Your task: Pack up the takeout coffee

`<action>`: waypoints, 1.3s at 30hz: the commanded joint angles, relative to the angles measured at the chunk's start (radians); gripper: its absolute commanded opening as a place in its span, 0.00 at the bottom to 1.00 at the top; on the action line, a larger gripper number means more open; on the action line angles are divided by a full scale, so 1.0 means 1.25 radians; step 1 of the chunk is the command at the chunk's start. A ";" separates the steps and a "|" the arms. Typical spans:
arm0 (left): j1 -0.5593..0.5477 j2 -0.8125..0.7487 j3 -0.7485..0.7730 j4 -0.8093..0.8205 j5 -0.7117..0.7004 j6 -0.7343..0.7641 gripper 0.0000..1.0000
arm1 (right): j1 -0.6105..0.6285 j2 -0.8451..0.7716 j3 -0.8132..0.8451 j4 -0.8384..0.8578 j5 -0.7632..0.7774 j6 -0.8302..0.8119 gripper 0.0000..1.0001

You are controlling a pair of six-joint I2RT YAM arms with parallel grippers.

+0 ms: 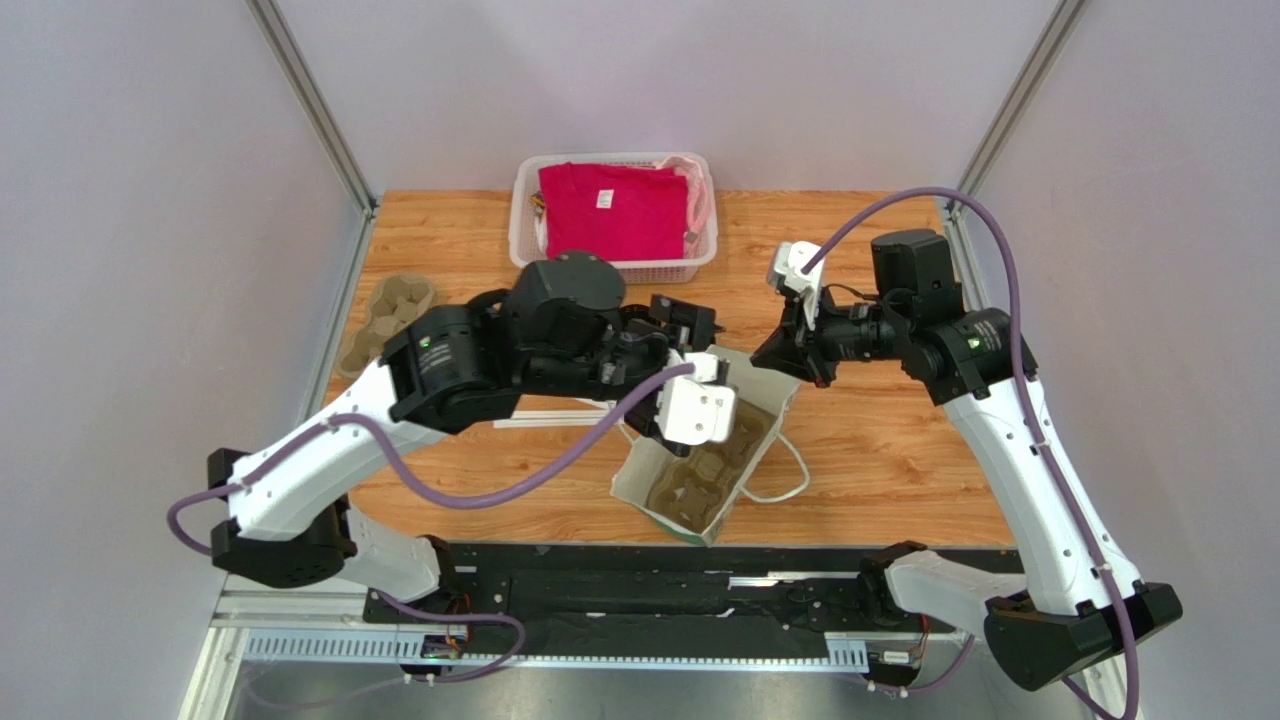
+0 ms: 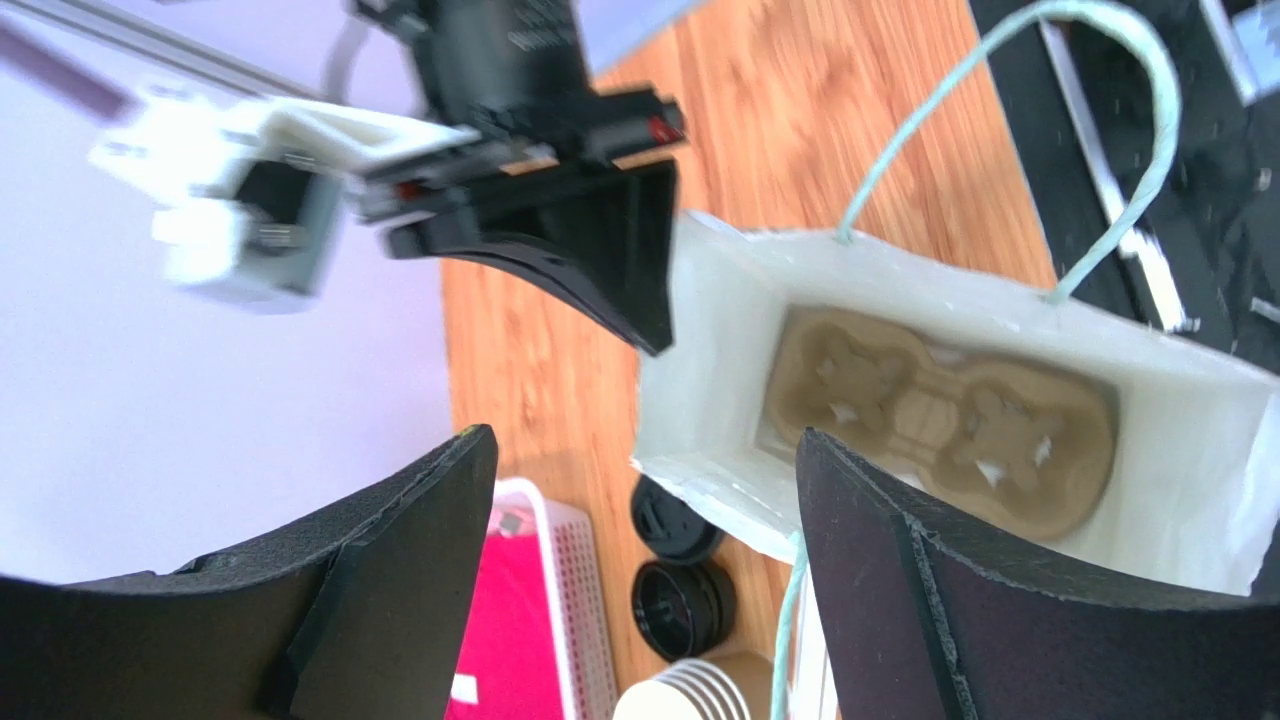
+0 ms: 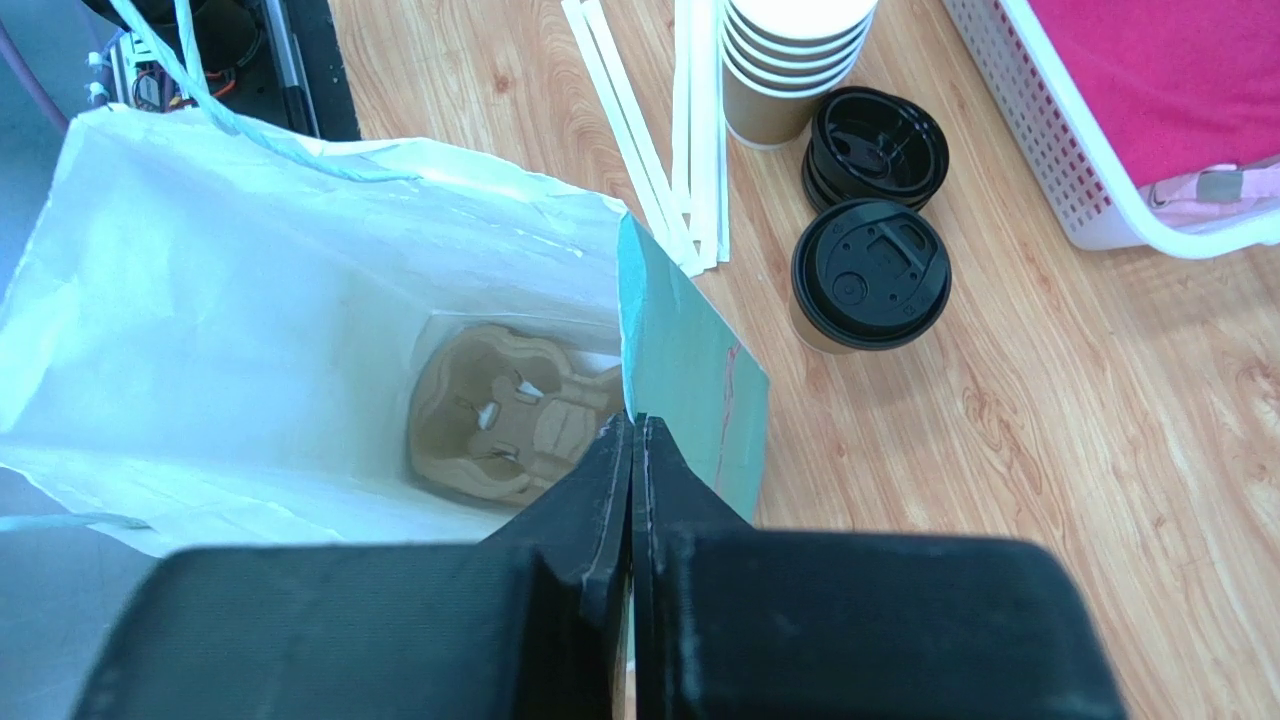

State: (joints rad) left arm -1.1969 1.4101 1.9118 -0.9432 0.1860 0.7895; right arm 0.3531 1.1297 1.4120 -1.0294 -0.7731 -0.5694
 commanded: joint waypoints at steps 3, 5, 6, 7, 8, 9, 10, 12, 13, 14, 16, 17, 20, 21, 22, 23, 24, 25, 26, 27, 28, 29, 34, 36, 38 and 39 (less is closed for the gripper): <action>0.077 -0.035 0.024 0.075 0.067 -0.156 0.82 | -0.005 -0.034 0.003 -0.019 0.046 -0.005 0.00; 0.163 -0.029 0.056 0.082 0.086 -0.240 0.82 | -0.021 -0.052 -0.003 -0.043 0.058 -0.014 0.00; 0.194 -0.015 0.066 0.082 0.093 -0.266 0.83 | -0.027 -0.057 -0.007 -0.049 0.070 -0.017 0.00; 0.250 -0.004 0.091 0.077 0.097 -0.313 0.83 | -0.039 -0.063 -0.015 -0.060 0.076 -0.021 0.00; 0.274 0.007 0.103 0.072 0.095 -0.334 0.83 | -0.048 -0.069 -0.020 -0.065 0.081 -0.024 0.00; 0.293 0.034 0.114 0.066 0.091 -0.352 0.83 | -0.058 -0.078 -0.025 -0.070 0.088 -0.032 0.00; 0.313 0.049 0.134 0.045 0.083 -0.374 0.83 | -0.082 -0.082 -0.030 -0.078 0.091 -0.035 0.00; 0.341 0.087 0.143 0.035 0.060 -0.387 0.84 | -0.110 -0.089 -0.033 -0.088 0.090 -0.055 0.00; 0.346 0.100 0.148 0.021 0.036 -0.395 0.83 | -0.125 -0.088 -0.031 -0.103 0.091 -0.066 0.00; 0.362 0.114 0.149 0.015 0.026 -0.403 0.83 | -0.153 -0.089 -0.030 -0.109 0.091 -0.076 0.00; 0.381 0.148 0.144 0.012 0.043 -0.441 0.84 | -0.195 -0.091 -0.028 -0.127 0.092 -0.116 0.00; 0.392 0.160 0.146 0.010 0.051 -0.454 0.83 | -0.209 -0.091 -0.029 -0.131 0.097 -0.126 0.00; 0.416 0.207 0.146 0.016 0.059 -0.490 0.83 | -0.269 -0.083 -0.025 -0.159 0.101 -0.184 0.00; 0.418 0.228 0.146 0.022 0.062 -0.493 0.83 | -0.276 -0.082 -0.020 -0.169 0.103 -0.197 0.00; 0.416 0.239 0.141 0.026 0.076 -0.490 0.84 | -0.314 -0.078 -0.019 -0.175 0.108 -0.210 0.00; 0.418 0.267 0.142 0.028 0.071 -0.499 0.83 | -0.324 -0.075 -0.019 -0.175 0.115 -0.224 0.00; 0.418 0.284 0.155 0.028 0.060 -0.527 0.83 | -0.334 -0.073 -0.018 -0.175 0.121 -0.232 0.00; 0.416 0.303 0.164 0.024 0.045 -0.539 0.84 | -0.359 -0.072 -0.017 -0.175 0.120 -0.238 0.00; 0.418 0.337 0.170 0.021 0.039 -0.547 0.83 | -0.373 -0.063 -0.014 -0.175 0.119 -0.246 0.00; 0.418 0.354 0.181 0.024 0.034 -0.557 0.83 | -0.385 -0.062 -0.010 -0.175 0.110 -0.250 0.00; 0.416 0.370 0.185 0.028 0.017 -0.559 0.83 | -0.410 -0.056 -0.006 -0.175 0.107 -0.254 0.00; 0.416 0.398 0.191 0.030 0.014 -0.562 0.83 | -0.423 -0.052 -0.003 -0.175 0.103 -0.259 0.00; 0.411 0.477 0.229 0.010 0.015 -0.596 0.99 | -0.459 -0.051 0.009 -0.179 0.096 -0.272 0.00; 0.403 0.505 0.228 0.002 0.003 -0.609 0.99 | -0.465 -0.056 0.009 -0.174 0.092 -0.275 0.00; 0.396 0.527 0.223 0.002 -0.003 -0.620 0.99 | -0.478 -0.061 0.001 -0.163 0.086 -0.269 0.00; 0.393 0.535 0.219 0.001 -0.005 -0.628 0.99 | -0.480 -0.064 -0.003 -0.152 0.080 -0.260 0.00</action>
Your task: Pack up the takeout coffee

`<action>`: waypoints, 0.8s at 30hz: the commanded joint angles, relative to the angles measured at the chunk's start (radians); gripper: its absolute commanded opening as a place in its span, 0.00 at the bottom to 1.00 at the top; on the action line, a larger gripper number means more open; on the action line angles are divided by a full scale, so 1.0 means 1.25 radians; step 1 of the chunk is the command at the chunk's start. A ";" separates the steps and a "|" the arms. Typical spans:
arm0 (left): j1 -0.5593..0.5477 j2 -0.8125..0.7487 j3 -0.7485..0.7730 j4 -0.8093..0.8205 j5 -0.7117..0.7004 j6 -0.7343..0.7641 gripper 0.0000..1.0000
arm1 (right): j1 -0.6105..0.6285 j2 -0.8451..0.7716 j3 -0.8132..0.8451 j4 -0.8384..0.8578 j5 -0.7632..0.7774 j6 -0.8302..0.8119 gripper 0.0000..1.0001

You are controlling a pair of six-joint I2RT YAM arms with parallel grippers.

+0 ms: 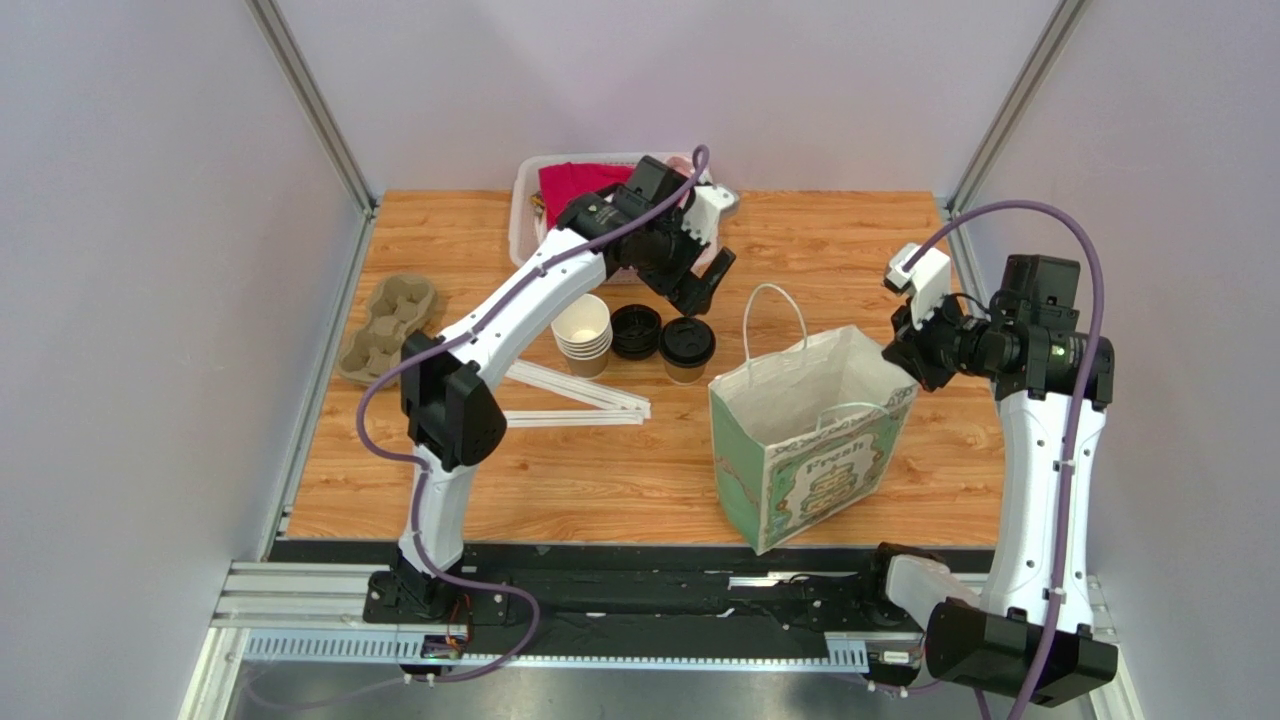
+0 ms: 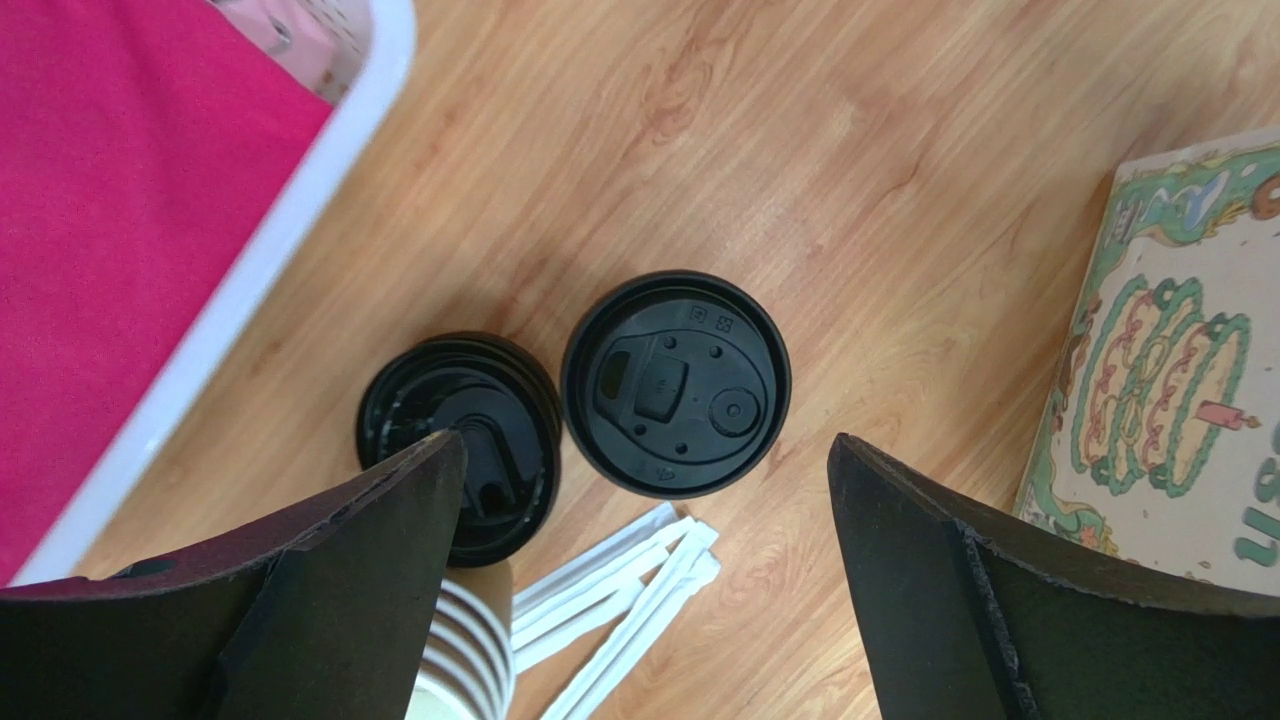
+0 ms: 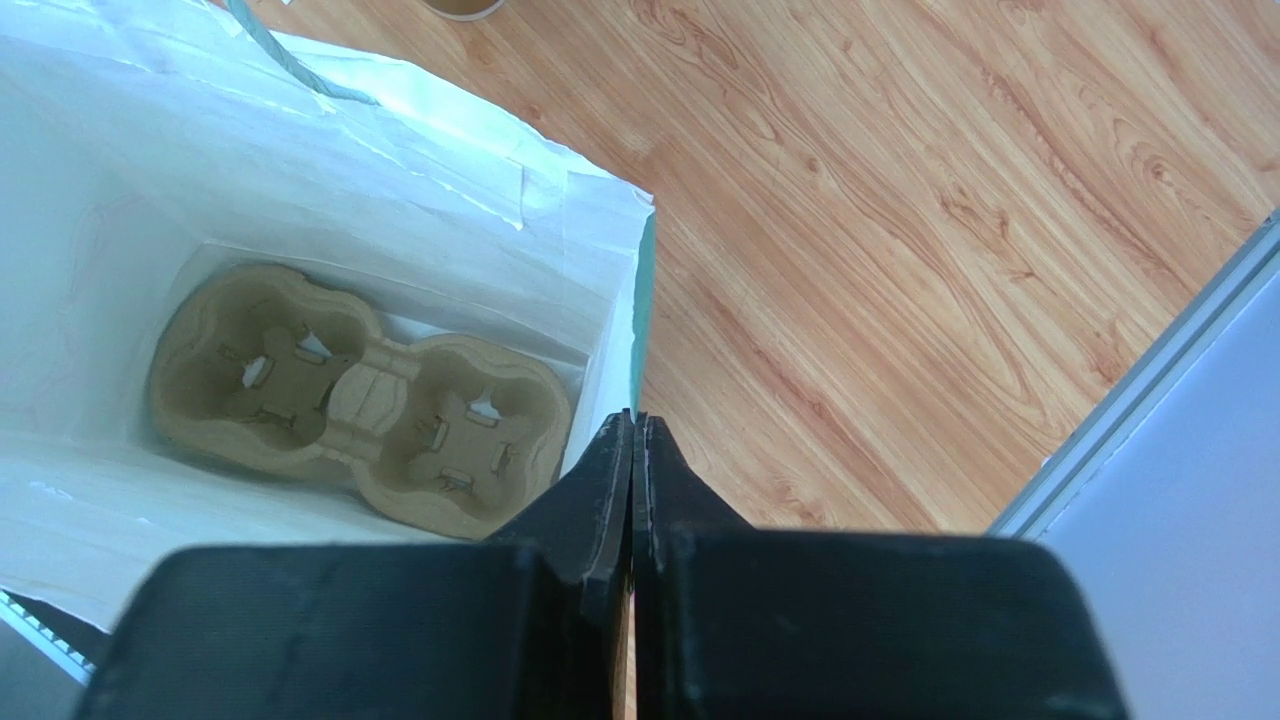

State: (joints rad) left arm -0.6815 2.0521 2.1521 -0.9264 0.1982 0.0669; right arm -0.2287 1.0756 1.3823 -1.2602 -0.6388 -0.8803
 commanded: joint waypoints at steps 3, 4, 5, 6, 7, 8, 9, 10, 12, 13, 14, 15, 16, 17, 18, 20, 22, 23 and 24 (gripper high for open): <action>-0.044 0.041 0.011 -0.014 -0.036 -0.040 0.99 | -0.018 -0.044 -0.007 0.066 -0.030 0.005 0.00; -0.049 0.043 0.007 -0.014 -0.042 -0.039 0.99 | -0.018 -0.058 -0.014 0.073 -0.030 0.011 0.00; -0.054 0.049 0.003 -0.012 -0.044 -0.040 0.99 | -0.018 -0.064 -0.025 0.079 -0.029 0.014 0.00; -0.060 0.052 -0.004 -0.012 -0.048 -0.041 0.99 | -0.018 -0.070 -0.027 0.088 -0.030 0.017 0.00; -0.061 0.053 -0.006 -0.011 -0.053 -0.043 0.98 | -0.018 -0.075 -0.030 0.088 -0.031 0.018 0.00; -0.063 0.057 -0.009 -0.009 -0.058 -0.043 0.96 | -0.018 -0.076 -0.031 0.089 -0.034 0.019 0.00; -0.067 0.058 -0.009 -0.009 -0.072 -0.043 0.95 | -0.018 -0.076 -0.031 0.087 -0.036 0.022 0.00; -0.068 0.063 -0.007 -0.007 -0.080 -0.041 0.95 | -0.018 -0.078 -0.031 0.087 -0.038 0.023 0.00; -0.072 0.070 -0.001 -0.012 -0.096 -0.036 0.95 | -0.018 -0.078 -0.031 0.087 -0.040 0.027 0.00; -0.072 0.075 0.000 -0.015 -0.096 -0.035 0.96 | -0.018 -0.078 -0.031 0.085 -0.041 0.028 0.00; -0.073 0.078 0.001 -0.018 -0.096 -0.034 0.97 | -0.018 -0.078 -0.032 0.087 -0.045 0.033 0.00; -0.076 0.079 0.001 -0.020 -0.111 -0.031 0.98 | -0.018 -0.078 -0.028 0.085 -0.047 0.035 0.00; -0.077 0.082 0.001 -0.021 -0.112 -0.028 0.98 | -0.018 -0.078 -0.027 0.085 -0.049 0.037 0.00; -0.077 0.085 0.000 -0.026 -0.113 -0.025 0.98 | -0.018 -0.076 -0.027 0.084 -0.052 0.041 0.00; -0.077 0.087 -0.001 -0.026 -0.123 -0.025 0.98 | -0.018 -0.076 -0.027 0.083 -0.052 0.040 0.00; -0.077 0.091 -0.005 -0.028 -0.136 -0.020 0.98 | -0.018 -0.076 -0.028 0.082 -0.052 0.042 0.00; -0.077 0.096 -0.006 -0.032 -0.139 -0.017 0.99 | -0.018 -0.078 -0.030 0.080 -0.051 0.042 0.00; -0.077 0.098 -0.006 -0.034 -0.140 -0.013 0.99 | -0.018 -0.078 -0.031 0.080 -0.053 0.042 0.00; -0.077 0.100 -0.007 -0.034 -0.139 -0.012 0.99 | -0.018 -0.079 -0.031 0.080 -0.056 0.043 0.00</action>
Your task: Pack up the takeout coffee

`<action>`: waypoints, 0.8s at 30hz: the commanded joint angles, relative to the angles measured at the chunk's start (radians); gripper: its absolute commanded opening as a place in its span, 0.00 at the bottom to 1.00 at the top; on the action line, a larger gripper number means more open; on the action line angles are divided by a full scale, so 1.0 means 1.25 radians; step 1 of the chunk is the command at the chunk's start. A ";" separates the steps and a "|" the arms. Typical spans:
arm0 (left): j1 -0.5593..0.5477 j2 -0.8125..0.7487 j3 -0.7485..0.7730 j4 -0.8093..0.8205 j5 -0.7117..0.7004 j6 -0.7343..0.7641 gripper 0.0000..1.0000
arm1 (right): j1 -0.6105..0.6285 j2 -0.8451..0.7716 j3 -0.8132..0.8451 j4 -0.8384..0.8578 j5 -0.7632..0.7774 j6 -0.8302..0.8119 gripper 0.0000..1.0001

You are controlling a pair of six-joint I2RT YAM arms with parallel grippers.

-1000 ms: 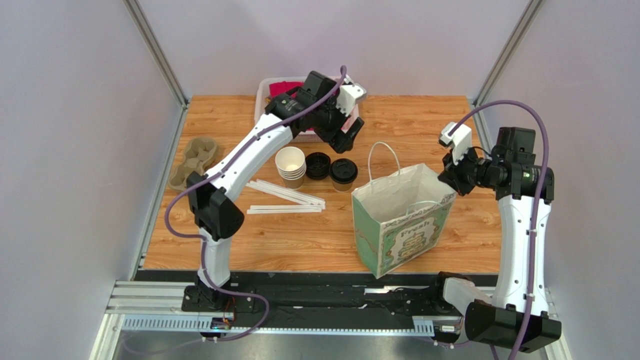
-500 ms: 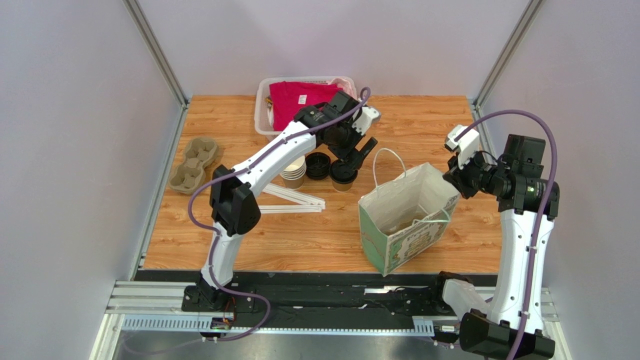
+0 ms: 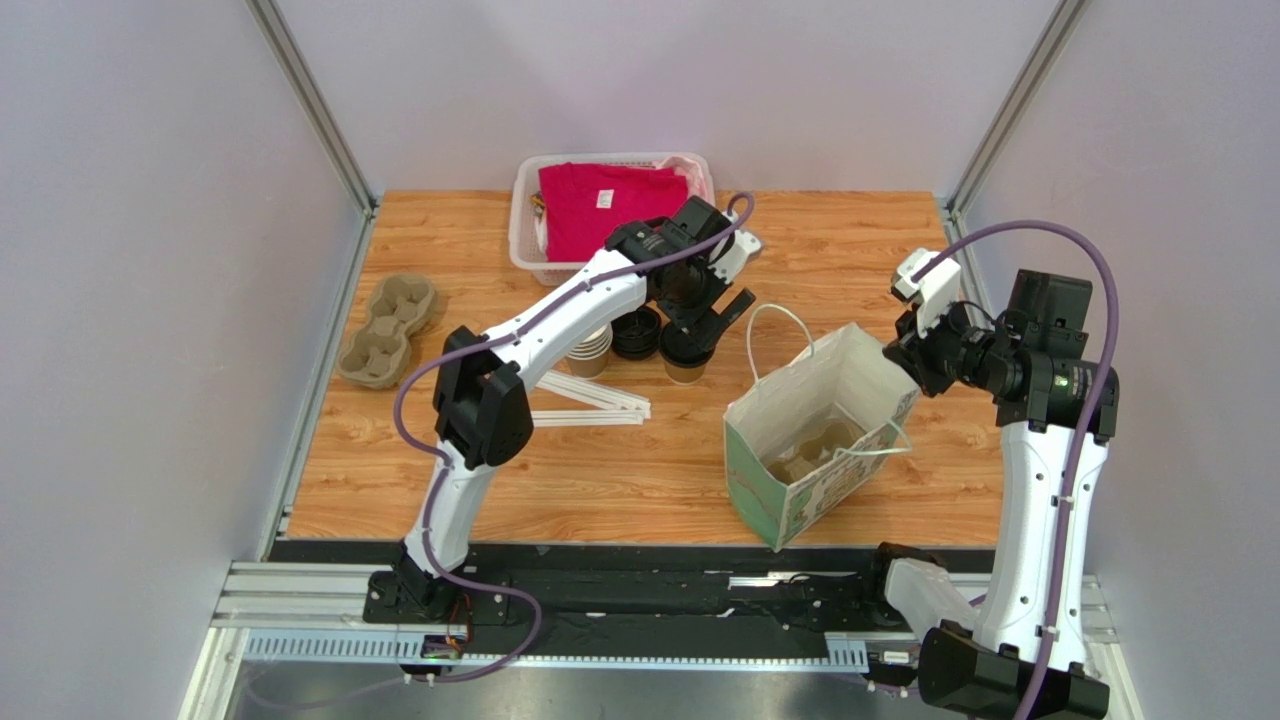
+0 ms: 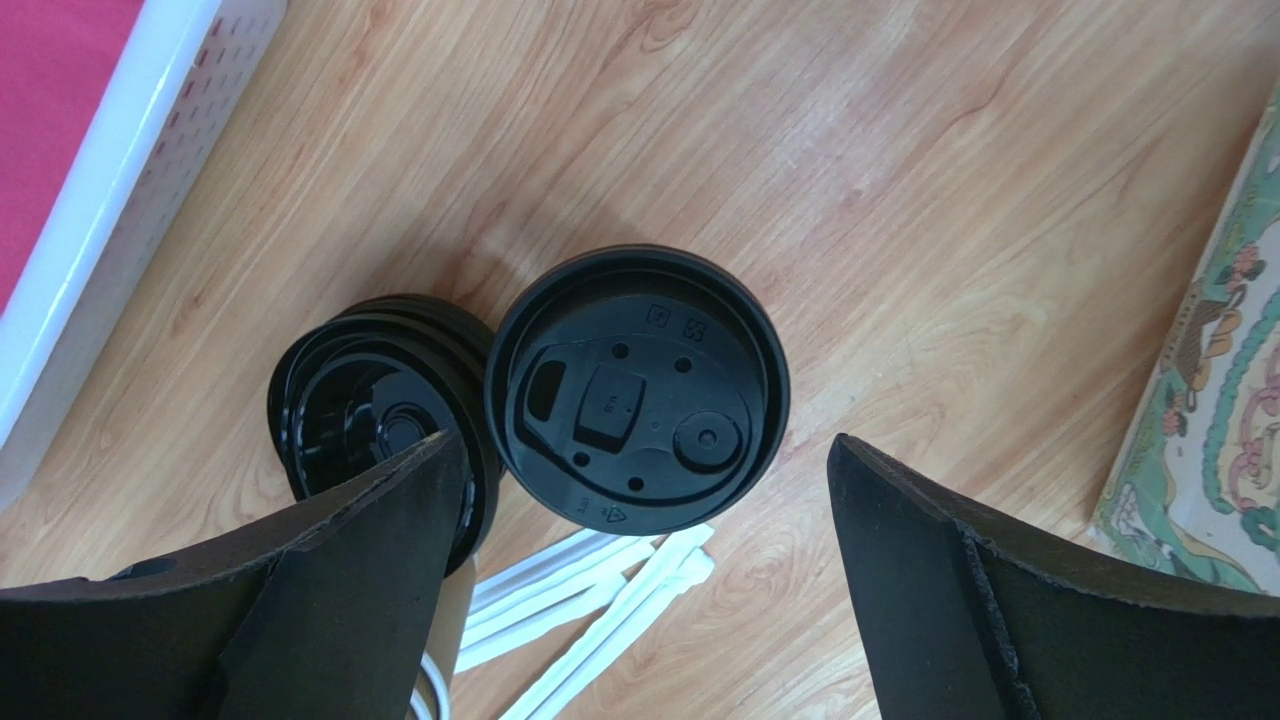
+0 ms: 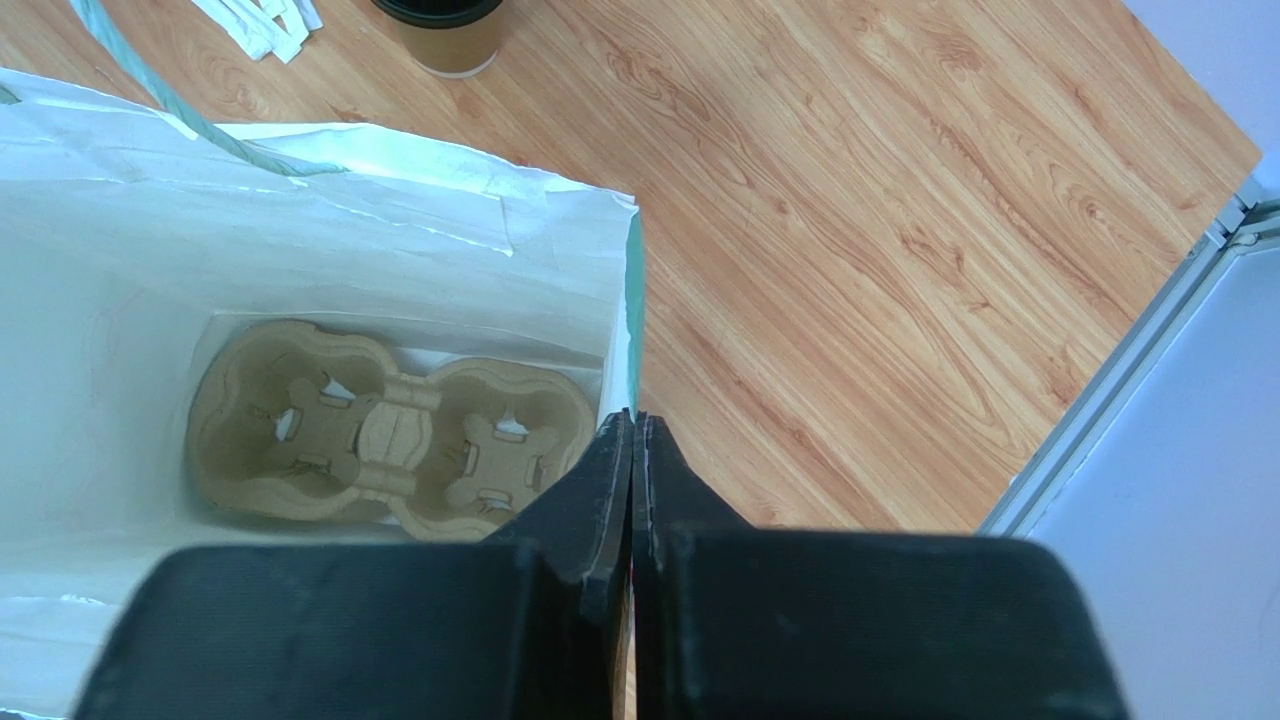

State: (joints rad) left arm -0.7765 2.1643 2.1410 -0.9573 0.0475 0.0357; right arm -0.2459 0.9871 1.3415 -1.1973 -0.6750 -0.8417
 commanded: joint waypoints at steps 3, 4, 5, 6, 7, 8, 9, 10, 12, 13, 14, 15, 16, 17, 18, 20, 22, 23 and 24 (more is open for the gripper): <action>-0.001 0.017 0.005 -0.013 -0.010 0.018 0.99 | -0.005 -0.008 0.002 0.029 -0.029 0.013 0.00; -0.001 0.021 0.005 -0.016 -0.007 0.021 0.99 | -0.005 -0.008 0.001 0.029 -0.029 0.013 0.00; -0.001 0.023 0.008 -0.017 -0.002 0.022 0.99 | -0.005 -0.008 0.001 0.028 -0.028 0.013 0.00; -0.001 0.028 0.008 -0.018 -0.001 0.022 0.99 | -0.005 -0.008 0.001 0.026 -0.028 0.012 0.00; -0.001 0.030 0.008 -0.020 0.000 0.025 0.99 | -0.005 -0.007 0.002 0.025 -0.028 0.012 0.00; -0.001 0.030 0.009 -0.021 0.006 0.027 0.99 | -0.005 -0.007 0.002 0.026 -0.027 0.011 0.00; -0.001 0.032 0.008 -0.020 0.009 0.025 0.99 | -0.005 -0.007 0.002 0.026 -0.028 0.009 0.00; -0.001 0.032 0.006 -0.021 0.007 0.029 0.99 | -0.005 -0.005 0.002 0.026 -0.029 0.012 0.00; -0.001 0.036 0.008 -0.021 0.006 0.025 0.98 | -0.006 -0.004 0.003 0.028 -0.032 0.012 0.00; -0.001 0.037 0.008 -0.021 0.005 0.028 0.98 | -0.005 -0.003 0.003 0.026 -0.033 0.013 0.00; -0.001 0.038 0.009 -0.021 0.003 0.029 0.97 | -0.005 -0.002 0.003 0.026 -0.033 0.013 0.00; -0.001 0.041 0.008 -0.021 0.003 0.029 0.97 | -0.005 -0.002 0.003 0.026 -0.032 0.013 0.00; -0.001 0.042 0.006 -0.021 0.003 0.032 0.97 | -0.005 -0.002 0.003 0.025 -0.033 0.012 0.00; -0.001 0.043 0.006 -0.020 0.000 0.033 0.97 | -0.005 -0.002 0.003 0.024 -0.032 0.013 0.00; -0.001 0.044 0.005 -0.021 -0.001 0.033 0.97 | -0.005 -0.002 0.003 0.023 -0.031 0.013 0.00; -0.001 0.047 0.005 -0.022 -0.001 0.037 0.97 | -0.005 -0.002 0.002 0.023 -0.032 0.011 0.00; -0.001 0.052 0.008 -0.020 -0.002 0.040 0.96 | -0.005 0.001 0.001 0.023 -0.032 0.011 0.00; -0.001 0.052 0.008 -0.020 -0.005 0.041 0.96 | -0.005 -0.001 0.001 0.021 -0.035 0.012 0.00; -0.001 0.052 0.009 -0.018 -0.006 0.041 0.96 | -0.005 0.002 0.001 0.021 -0.037 0.011 0.00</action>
State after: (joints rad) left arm -0.7765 2.2169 2.1403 -0.9764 0.0429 0.0654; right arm -0.2459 0.9886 1.3415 -1.1965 -0.6903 -0.8345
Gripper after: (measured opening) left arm 0.966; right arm 0.005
